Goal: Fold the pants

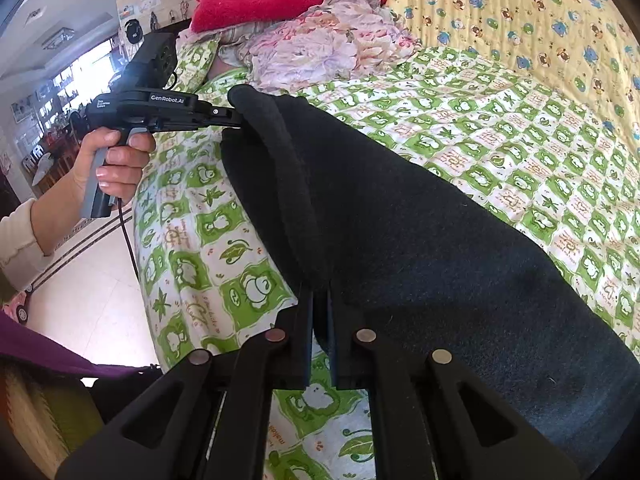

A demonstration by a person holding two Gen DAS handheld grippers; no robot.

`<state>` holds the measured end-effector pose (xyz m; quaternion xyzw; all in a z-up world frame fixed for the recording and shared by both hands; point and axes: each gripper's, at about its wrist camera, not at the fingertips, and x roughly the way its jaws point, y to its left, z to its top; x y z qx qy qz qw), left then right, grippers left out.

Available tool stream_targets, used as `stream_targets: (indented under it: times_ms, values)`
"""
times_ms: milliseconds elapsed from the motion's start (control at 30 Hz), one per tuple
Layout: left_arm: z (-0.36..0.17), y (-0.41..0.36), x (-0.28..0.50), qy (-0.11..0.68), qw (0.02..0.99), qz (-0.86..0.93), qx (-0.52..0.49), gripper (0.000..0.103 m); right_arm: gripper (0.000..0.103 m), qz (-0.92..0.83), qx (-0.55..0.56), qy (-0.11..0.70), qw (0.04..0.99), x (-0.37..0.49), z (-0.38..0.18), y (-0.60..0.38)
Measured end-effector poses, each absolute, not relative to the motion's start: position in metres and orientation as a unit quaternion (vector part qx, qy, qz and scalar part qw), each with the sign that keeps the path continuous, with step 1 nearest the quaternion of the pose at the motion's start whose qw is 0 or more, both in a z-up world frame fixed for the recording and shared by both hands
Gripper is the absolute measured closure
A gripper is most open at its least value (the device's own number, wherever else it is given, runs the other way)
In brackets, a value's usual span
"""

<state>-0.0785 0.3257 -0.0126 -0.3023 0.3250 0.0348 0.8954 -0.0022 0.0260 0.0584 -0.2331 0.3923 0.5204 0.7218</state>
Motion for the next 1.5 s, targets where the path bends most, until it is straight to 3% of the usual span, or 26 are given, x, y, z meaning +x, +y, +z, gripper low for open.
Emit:
stream_targets:
  times_ms: [200, 267, 367, 533, 733, 867, 1200, 1500]
  values:
    - [-0.017, 0.33, -0.1, 0.321, 0.884, 0.059, -0.334, 0.095, 0.083, 0.531, -0.196, 0.417, 0.711, 0.002, 0.06, 0.023]
    - [-0.015, 0.329, -0.108, 0.316, 0.881, 0.064, -0.345, 0.076, 0.073, 0.538, -0.186, 0.417, 0.709, 0.001, 0.061, 0.02]
    - [-0.01, 0.324, -0.119, 0.306, 0.875, 0.072, -0.367, 0.054, 0.071, 0.539, -0.18, 0.414, 0.712, -0.003, 0.065, 0.016]
    - [0.002, 0.313, -0.122, 0.296, 0.868, 0.082, -0.39, 0.043, 0.071, 0.536, -0.154, 0.417, 0.718, 0.001, 0.07, 0.006]
    - [0.019, 0.293, -0.109, 0.3, 0.875, 0.088, -0.369, 0.039, 0.069, 0.525, -0.114, 0.422, 0.73, 0.012, 0.078, -0.007]
    - [0.021, 0.286, -0.099, 0.313, 0.874, 0.091, -0.36, 0.039, 0.057, 0.517, -0.074, 0.43, 0.736, 0.023, 0.081, -0.017]
    - [0.017, 0.283, -0.08, 0.336, 0.871, 0.132, -0.334, 0.039, 0.057, 0.492, -0.001, 0.442, 0.75, 0.052, 0.088, -0.032]
    - [-0.015, 0.299, -0.083, 0.357, 0.844, 0.152, -0.37, 0.039, 0.057, 0.44, 0.013, 0.448, 0.778, 0.1, 0.094, -0.029]
